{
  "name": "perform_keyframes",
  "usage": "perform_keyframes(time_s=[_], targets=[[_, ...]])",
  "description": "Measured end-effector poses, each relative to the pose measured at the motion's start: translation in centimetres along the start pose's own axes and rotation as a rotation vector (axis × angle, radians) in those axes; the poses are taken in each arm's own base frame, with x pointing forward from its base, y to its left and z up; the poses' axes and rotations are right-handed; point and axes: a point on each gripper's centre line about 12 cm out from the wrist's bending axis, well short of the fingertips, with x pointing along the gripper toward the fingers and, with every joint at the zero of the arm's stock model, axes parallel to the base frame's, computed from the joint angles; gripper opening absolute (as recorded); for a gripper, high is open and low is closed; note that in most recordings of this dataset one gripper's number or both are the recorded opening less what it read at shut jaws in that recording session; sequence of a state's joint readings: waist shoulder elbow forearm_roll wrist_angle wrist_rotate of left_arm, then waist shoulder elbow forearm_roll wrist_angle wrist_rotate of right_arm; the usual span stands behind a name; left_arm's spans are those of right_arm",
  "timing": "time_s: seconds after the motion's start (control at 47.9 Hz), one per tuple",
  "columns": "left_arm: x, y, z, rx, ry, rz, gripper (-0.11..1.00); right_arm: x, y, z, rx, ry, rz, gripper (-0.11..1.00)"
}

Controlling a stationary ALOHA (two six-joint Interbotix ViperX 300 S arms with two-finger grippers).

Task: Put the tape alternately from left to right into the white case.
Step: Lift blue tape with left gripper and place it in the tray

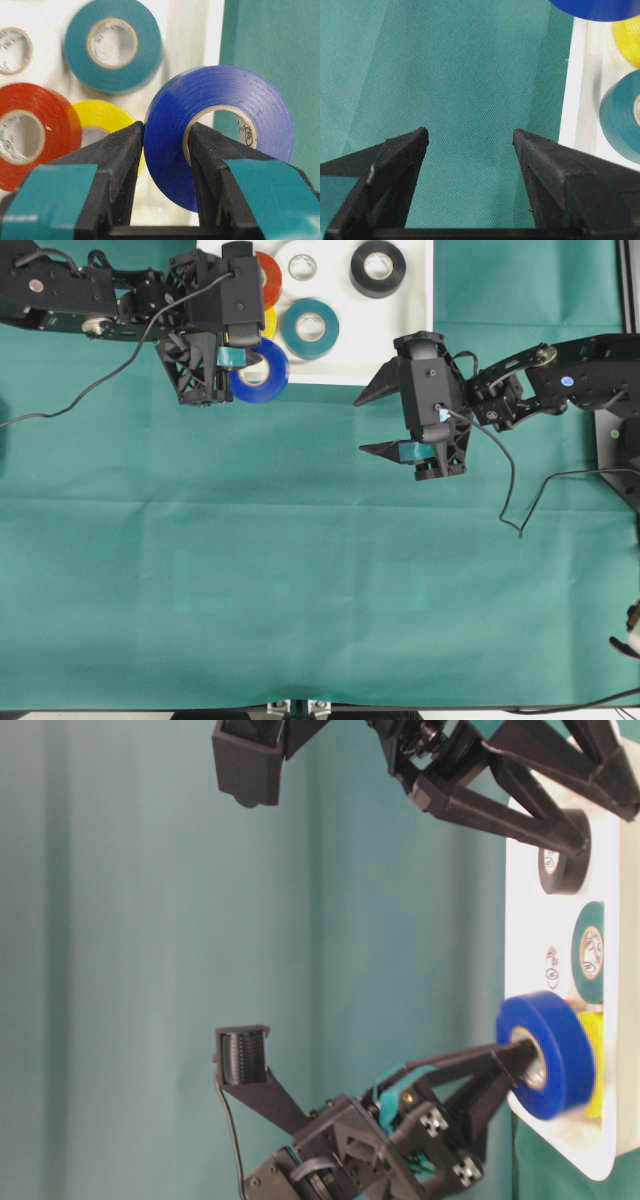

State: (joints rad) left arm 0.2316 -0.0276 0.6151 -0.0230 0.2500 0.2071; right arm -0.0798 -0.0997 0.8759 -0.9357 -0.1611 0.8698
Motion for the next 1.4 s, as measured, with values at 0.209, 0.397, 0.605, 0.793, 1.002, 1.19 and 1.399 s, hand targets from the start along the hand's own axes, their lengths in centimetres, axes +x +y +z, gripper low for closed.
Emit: perform_keyframes(time_s=[0.209,0.397,0.605,0.793,1.002,1.19,1.399], targets=[[0.8,1.4,1.4,-0.004,-0.073,0.036,-0.03,0.0,0.0,0.1,0.0,-0.002,0.0,0.76],[2.5,2.6,2.4,0.012,-0.123,0.065,-0.03,0.0,0.0,0.1,0.0,-0.002,0.0,0.76],[4.6,4.7,3.4,-0.007,-0.176,0.109,-0.03,0.0,0.0,0.1,0.0,-0.002,0.0,0.76],[6.4,5.4,4.4,-0.009,-0.219,0.127,-0.03,0.0,0.0,0.1,0.0,-0.002,0.0,0.76],[7.4,5.7,5.1,-0.009,-0.232,0.131,-0.03,0.0,0.0,0.1,0.0,-0.003,0.001,0.76],[7.8,5.7,5.2,-0.007,-0.234,0.131,-0.03,0.0,0.0,0.1,0.0,-0.002,0.0,0.76],[7.9,5.5,5.2,-0.004,-0.233,0.127,-0.02,0.0,0.0,0.1,0.0,-0.002,0.0,0.76]])
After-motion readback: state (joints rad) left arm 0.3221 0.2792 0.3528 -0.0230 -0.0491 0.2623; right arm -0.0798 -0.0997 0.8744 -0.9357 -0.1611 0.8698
